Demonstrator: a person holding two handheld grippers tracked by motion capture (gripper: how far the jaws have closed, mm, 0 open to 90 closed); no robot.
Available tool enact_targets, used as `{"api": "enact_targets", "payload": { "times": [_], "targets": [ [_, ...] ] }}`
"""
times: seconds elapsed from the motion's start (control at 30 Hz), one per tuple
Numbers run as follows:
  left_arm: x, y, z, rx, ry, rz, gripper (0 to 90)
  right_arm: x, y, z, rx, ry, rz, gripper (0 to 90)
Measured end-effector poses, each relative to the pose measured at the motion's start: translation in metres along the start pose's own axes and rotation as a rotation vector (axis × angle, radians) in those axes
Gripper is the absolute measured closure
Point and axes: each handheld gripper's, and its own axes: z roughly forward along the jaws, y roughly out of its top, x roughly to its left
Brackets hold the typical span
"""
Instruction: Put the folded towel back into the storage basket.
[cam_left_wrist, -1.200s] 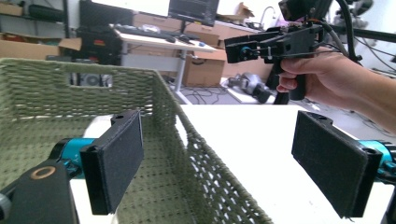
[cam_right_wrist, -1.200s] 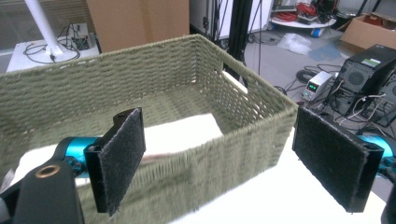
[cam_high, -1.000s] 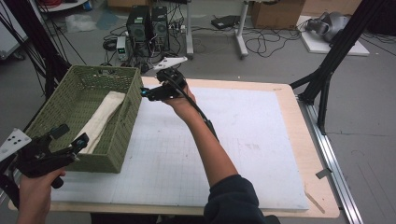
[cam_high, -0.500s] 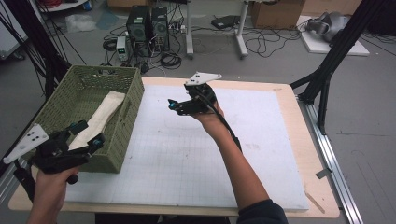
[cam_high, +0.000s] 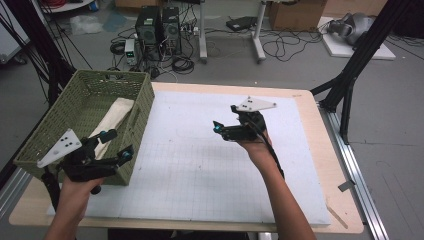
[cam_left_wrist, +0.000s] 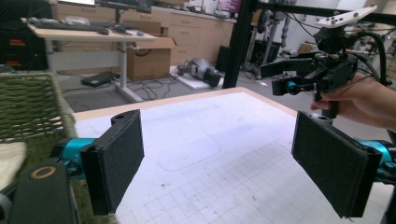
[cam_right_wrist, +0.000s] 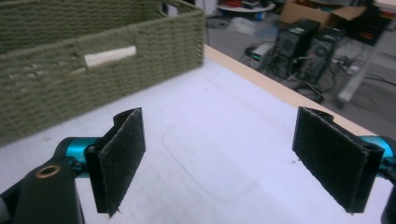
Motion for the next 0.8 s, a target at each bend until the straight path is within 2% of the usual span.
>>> {"api": "enact_targets", "payload": {
  "times": [0.07, 0.13, 0.17, 0.23, 0.27, 0.3, 0.33, 0.4, 0.47, 0.6, 0.7, 0.8],
  "targets": [
    [-0.002, 0.0, 0.006, 0.007, -0.015, 0.003, 17.2, -0.005, -0.013, -0.015, -0.002, -0.046, 0.008, 15.9],
    [-0.005, -0.001, 0.013, 0.014, -0.03, 0.01, 17.1, -0.007, -0.016, -0.02, -0.002, -0.053, 0.014, 15.9],
    [-0.006, -0.001, 0.017, 0.016, -0.038, 0.01, 17.1, -0.009, -0.024, -0.03, 0.0, -0.068, 0.019, 15.9],
    [-0.009, -0.002, 0.025, 0.026, -0.056, 0.018, 17.1, -0.01, -0.026, -0.033, -0.003, -0.074, 0.017, 15.9],
    [-0.01, -0.003, 0.029, 0.027, -0.064, 0.02, 17.2, -0.012, -0.034, -0.045, -0.004, -0.095, 0.027, 15.9],
    [-0.012, -0.003, 0.033, 0.031, -0.072, 0.024, 17.2, -0.012, -0.034, -0.045, -0.004, -0.095, 0.027, 15.9],
    [-0.013, -0.003, 0.037, 0.035, -0.08, 0.025, 17.3, -0.013, -0.042, -0.054, -0.007, -0.116, 0.024, 15.9],
    [-0.015, -0.004, 0.045, 0.039, -0.094, 0.032, 17.2, -0.013, -0.046, -0.059, -0.005, -0.126, 0.028, 15.9],
    [-0.018, -0.005, 0.053, 0.043, -0.106, 0.038, 17.3, -0.014, -0.057, -0.073, -0.008, -0.155, 0.034, 15.9],
    [-0.022, -0.008, 0.067, 0.059, -0.129, 0.055, 17.3, -0.015, -0.069, -0.084, -0.017, -0.178, 0.043, 15.9],
    [-0.025, -0.014, 0.076, 0.081, -0.145, 0.063, 17.3, -0.018, -0.084, -0.095, -0.005, -0.209, 0.056, 15.9],
    [-0.025, -0.021, 0.083, 0.093, -0.155, 0.059, 17.3, -0.019, -0.093, -0.101, 0.0, -0.228, 0.065, 15.9]
  ]
}}
